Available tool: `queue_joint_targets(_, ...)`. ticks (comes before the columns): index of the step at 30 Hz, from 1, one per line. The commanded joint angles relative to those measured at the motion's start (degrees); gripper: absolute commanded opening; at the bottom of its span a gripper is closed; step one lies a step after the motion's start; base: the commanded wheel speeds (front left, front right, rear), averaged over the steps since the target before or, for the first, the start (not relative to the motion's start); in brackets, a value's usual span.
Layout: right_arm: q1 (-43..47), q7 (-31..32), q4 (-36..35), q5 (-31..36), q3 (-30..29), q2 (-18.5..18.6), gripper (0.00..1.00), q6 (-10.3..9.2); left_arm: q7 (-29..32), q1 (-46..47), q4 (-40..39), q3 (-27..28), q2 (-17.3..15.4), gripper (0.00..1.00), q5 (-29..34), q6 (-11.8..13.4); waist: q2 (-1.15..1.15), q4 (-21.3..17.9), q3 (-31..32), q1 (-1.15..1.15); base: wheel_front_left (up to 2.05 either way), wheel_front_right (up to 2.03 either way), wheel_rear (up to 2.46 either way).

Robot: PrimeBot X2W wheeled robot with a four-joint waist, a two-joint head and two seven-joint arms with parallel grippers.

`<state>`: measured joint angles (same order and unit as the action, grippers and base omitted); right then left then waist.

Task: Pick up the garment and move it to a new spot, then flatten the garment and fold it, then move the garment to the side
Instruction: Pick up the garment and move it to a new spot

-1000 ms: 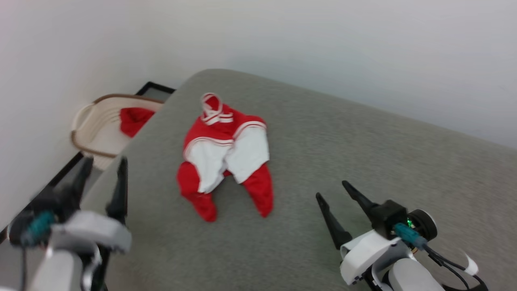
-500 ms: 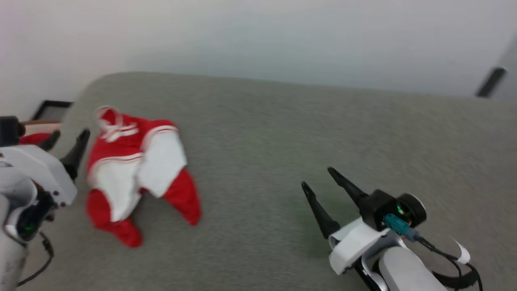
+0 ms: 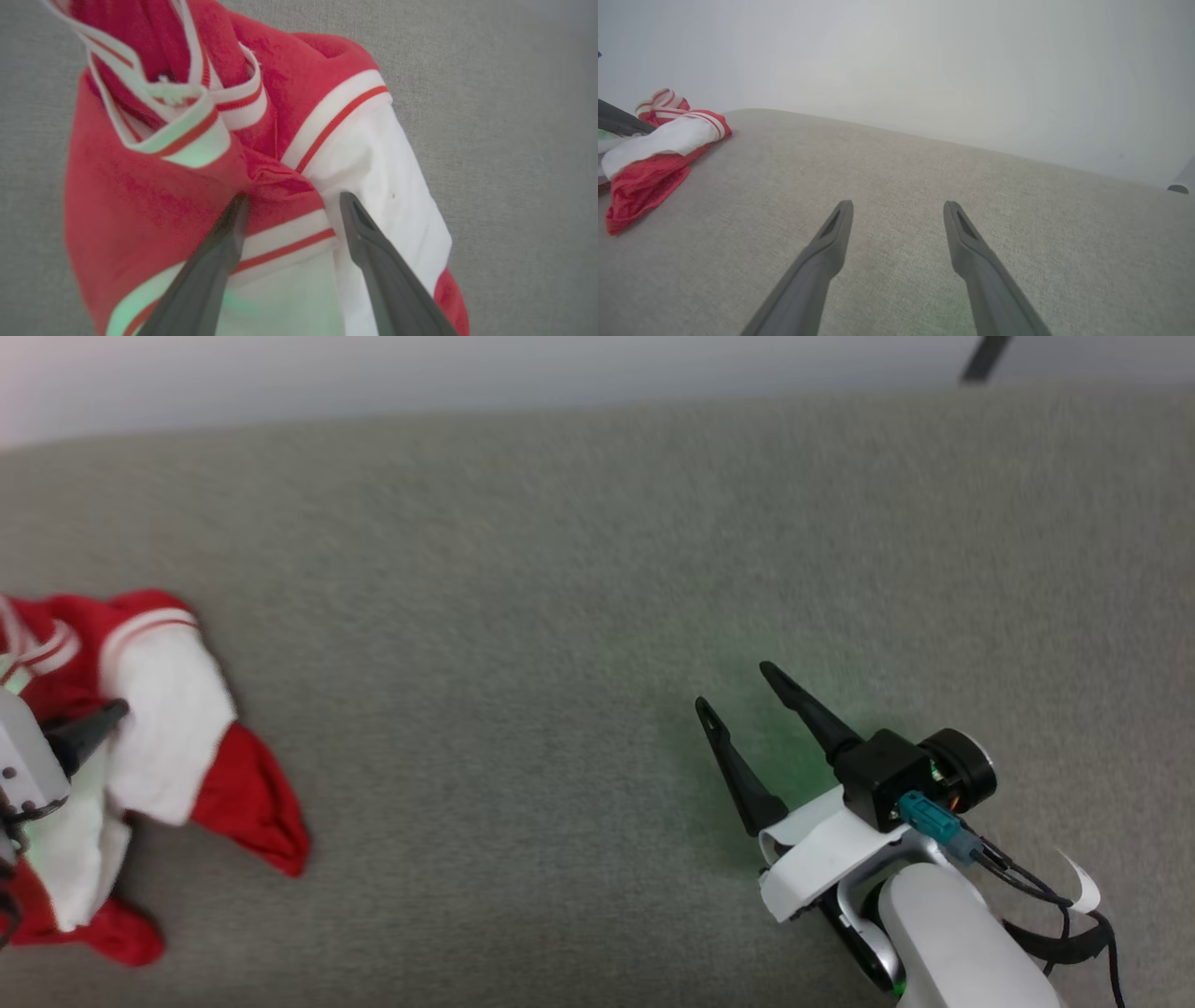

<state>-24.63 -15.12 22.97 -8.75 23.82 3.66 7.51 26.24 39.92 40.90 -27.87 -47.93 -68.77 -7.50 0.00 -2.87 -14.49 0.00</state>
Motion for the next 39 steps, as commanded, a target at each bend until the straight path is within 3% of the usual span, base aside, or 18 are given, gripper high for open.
queue_joint_targets(1,-0.6,0.0,-0.3,0.7,-0.4,-0.1,1.00,-0.04,0.1,1.0,0.7,-0.5,0.1,1.00,-0.4,0.1,0.00,-4.8,-7.3,0.00,0.00,0.00,0.00)
queue_joint_targets(5,-1.2,0.0,-1.4,2.2,-1.0,-0.2,1.00,-0.04,2.3,2.2,3.1,-3.5,0.2,1.00,-1.3,0.1,0.00,-4.9,-9.9,0.00,0.00,0.00,0.00)
queue_joint_targets(13,-2.0,0.0,-3.3,3.9,-0.4,-0.3,1.00,-0.04,3.1,1.7,5.8,-9.4,4.6,0.99,-4.5,0.1,0.00,-3.9,-10.6,0.00,0.00,0.00,0.00)
queue_joint_targets(14,-1.9,0.0,-3.5,4.1,-0.2,-0.3,1.00,-0.04,3.2,1.7,5.9,-9.8,5.1,0.44,-5.0,0.1,0.00,-3.7,-10.4,0.00,0.00,0.00,0.00)
queue_joint_targets(16,-2.1,0.1,-4.0,4.1,0.2,-0.3,1.00,-0.04,2.3,1.7,5.4,-10.0,6.0,0.00,-6.5,0.0,0.00,-3.3,-9.8,0.00,0.00,0.00,0.00)
queue_joint_targets(19,-1.7,0.2,-4.3,3.7,0.0,-0.3,1.00,-0.04,-0.9,2.4,3.8,-10.4,5.8,0.00,-7.5,-0.2,0.00,-2.6,-8.4,0.00,0.00,0.00,0.00)
queue_joint_targets(27,0.7,0.1,-3.1,1.7,-1.3,-0.3,1.00,-0.04,-16.7,6.4,-2.3,-12.2,-0.2,0.00,-4.9,0.0,0.00,-0.9,-2.8,0.00,0.00,0.00,0.00)
queue_joint_targets(29,1.5,0.0,-2.9,1.0,-2.0,-0.4,1.00,-0.04,-19.6,6.8,-4.9,-13.5,-0.3,0.00,-4.4,0.0,0.00,-0.9,-1.4,0.00,0.00,0.00,0.00)
queue_joint_targets(34,3.4,-0.1,-3.3,0.1,-3.9,-0.5,1.00,-0.04,-23.0,8.9,-14.5,-17.3,-1.0,0.00,-5.0,0.0,0.00,-2.1,0.7,0.00,0.00,0.00,0.00)
queue_joint_targets(39,4.9,-0.1,-5.3,-1.0,-6.2,-0.7,1.00,-0.04,-21.5,13.0,-25.2,-22.0,-0.9,0.00,-4.5,0.0,0.00,-5.2,0.9,0.00,0.00,0.00,0.00)
